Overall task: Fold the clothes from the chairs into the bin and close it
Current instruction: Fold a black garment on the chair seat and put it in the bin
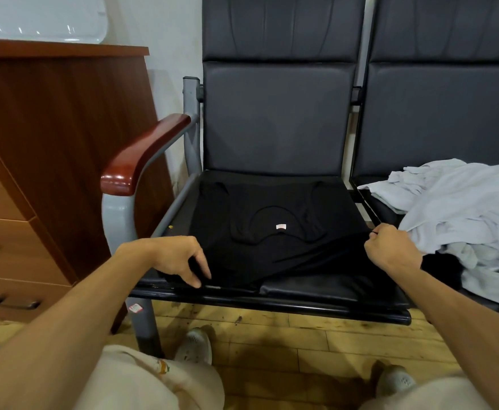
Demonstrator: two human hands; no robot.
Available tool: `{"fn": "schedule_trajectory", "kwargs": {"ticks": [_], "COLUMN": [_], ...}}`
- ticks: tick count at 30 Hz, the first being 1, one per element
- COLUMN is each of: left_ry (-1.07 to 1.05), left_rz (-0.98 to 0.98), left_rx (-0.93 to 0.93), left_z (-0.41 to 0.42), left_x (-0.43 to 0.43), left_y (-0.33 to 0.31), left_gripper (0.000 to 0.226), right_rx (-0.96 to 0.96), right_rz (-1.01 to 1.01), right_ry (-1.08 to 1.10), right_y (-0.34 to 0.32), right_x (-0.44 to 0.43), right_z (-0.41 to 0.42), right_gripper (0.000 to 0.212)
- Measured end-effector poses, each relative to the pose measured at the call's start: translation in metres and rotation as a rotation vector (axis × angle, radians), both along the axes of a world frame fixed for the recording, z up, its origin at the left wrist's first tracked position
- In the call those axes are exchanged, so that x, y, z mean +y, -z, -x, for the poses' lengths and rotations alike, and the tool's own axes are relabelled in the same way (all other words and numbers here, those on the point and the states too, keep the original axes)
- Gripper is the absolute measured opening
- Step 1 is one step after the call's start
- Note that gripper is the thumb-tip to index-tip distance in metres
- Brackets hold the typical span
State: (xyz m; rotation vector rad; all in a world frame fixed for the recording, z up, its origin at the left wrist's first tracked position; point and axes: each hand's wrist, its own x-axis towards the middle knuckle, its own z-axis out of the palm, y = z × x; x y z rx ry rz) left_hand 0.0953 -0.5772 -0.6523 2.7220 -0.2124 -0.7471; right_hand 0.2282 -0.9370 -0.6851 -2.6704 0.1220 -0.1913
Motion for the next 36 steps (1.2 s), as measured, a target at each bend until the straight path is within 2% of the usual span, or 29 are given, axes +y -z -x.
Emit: {"fn": "schedule_trajectory", "kwargs": {"ticks": [2,5,10,13,16,20,26,32,36], "left_ry": [-0.058,-0.178,-0.234,-0.355,-0.484,-0.476,-0.262,-0.107,-0.139], "left_rz": [-0.061,0.05,-0.008,-0.081,-0.021,0.037,-0.071,0.116,0.168], "left_rx": [-0.108,-0.265,-0.421,-0.422,-0.496,-0.608,-0.55,-0.306,-0.288], "left_z": [-0.002,-0.004,-0.011,-0.015,-0.017,-0.014,0.01,0.044,0.057], "left_x": [0.004,0.008,0.014,0.025,0.022,-0.006,-0.02,-0.015,-0.012], "left_y": [0.001,0.002,0.003,0.006,0.008,0.006,0.002,-0.027,-0.042], "left_gripper": [0.038,0.047,0.023,0.013,0.014,0.014,0.009,0.015,0.008], "right_rx": [-0.003,-0.019,-0.159,-0.22,-0.233,-0.204,-0.011,0.189,0.137], "right_rz": [0.007,0.022,0.142,0.1,-0.023,0.051,0.16,0.294,0.286], "right_ry": [0.001,-0.011,-0.001,-0.007,-0.123,-0.295,-0.481,-0.715,-0.724], "right_y": [0.001,0.004,0.006,0.005,0.0,-0.008,-0.024,-0.051,-0.072], "right_x": [-0.002,-0.003,-0.008,-0.011,-0.007,0.003,-0.001,-0.018,-0.02], "right_z": [0.001,0.0,-0.003,-0.006,-0.003,0.01,0.037,0.067,0.075], "right_gripper": [0.027,0.025,0.026,0.026,0.024,0.022,0.018,0.02,0.016]}}
